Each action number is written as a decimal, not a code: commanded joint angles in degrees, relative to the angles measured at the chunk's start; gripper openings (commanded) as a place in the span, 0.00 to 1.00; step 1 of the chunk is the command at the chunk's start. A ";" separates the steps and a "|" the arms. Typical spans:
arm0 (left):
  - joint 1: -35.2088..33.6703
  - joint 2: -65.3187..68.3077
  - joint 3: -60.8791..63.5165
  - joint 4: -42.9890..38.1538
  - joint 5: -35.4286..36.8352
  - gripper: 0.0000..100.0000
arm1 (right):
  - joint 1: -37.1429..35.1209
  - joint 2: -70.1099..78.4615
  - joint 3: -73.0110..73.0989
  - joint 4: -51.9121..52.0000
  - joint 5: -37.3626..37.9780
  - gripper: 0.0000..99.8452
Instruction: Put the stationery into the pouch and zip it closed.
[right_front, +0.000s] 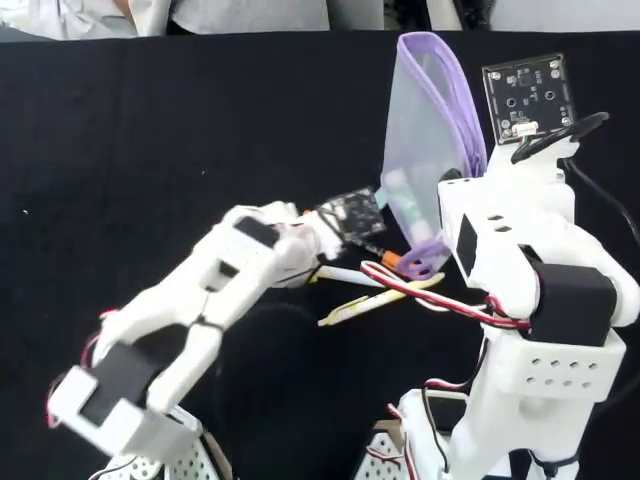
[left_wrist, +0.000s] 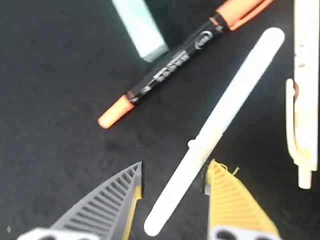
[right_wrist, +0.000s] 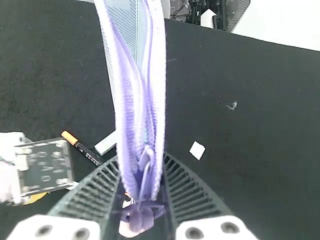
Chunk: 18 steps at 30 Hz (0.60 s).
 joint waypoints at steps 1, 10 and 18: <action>0.75 6.07 -9.54 3.87 -2.81 0.21 | 0.88 0.22 -3.12 0.00 0.00 0.01; 1.10 24.88 -30.11 17.05 -8.09 0.21 | 0.88 0.22 -2.95 0.00 -0.09 0.01; 0.75 31.65 -39.52 24.18 -8.18 0.03 | 0.88 0.22 -2.95 0.53 -0.09 0.01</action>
